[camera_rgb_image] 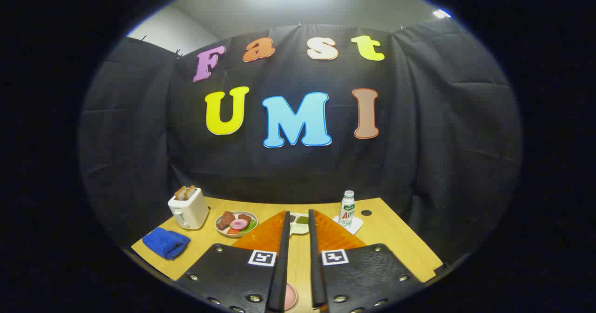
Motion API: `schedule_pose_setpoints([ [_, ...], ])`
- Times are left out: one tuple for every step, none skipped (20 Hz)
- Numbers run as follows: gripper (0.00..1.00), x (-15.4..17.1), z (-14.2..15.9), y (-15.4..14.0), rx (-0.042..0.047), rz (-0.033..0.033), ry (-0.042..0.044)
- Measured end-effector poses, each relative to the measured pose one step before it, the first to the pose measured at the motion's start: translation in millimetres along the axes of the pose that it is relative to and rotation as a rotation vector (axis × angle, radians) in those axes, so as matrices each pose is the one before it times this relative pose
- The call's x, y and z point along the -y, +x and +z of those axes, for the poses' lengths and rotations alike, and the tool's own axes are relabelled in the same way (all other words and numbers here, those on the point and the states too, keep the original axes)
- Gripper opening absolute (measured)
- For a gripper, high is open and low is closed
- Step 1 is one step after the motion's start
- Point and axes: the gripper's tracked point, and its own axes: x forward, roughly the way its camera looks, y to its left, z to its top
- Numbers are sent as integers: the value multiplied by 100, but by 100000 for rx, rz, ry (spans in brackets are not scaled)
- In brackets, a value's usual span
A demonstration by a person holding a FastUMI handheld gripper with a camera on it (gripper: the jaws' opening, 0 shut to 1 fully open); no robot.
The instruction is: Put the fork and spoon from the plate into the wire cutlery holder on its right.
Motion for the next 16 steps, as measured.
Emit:
schedule_pose_setpoints([
  [28, 372, -105, -20, 139, -186, -139],
  [30, 185, 365, 41, 894, -429, -342],
  [30, -74, 194, -76, 732, -225, -402],
  [31, -52, 184, -72, 560, 29, -309],
  [31, 49, 38, 65, 403, 95, -220],
  [32, 59, 102, -26, -199, 369, -210],
  [34, 41, -93, 18, -340, 487, -246],
  [35, -35, 140, -55, -317, 226, -376],
  [35, -19, -103, 166, -286, 455, -60],
  [35, -60, 101, 4, -235, 433, -186],
  [35, 78, -168, 153, -299, 360, -260],
  [35, -52, -21, 33, -305, 459, -300],
  [35, 30, -192, 111, -577, 202, -540],
  [35, -44, -76, 22, -628, 313, -383],
  [35, -78, -358, 253, -1265, 486, -105],
  [35, -300, -719, 180, -2428, 889, -105],
])
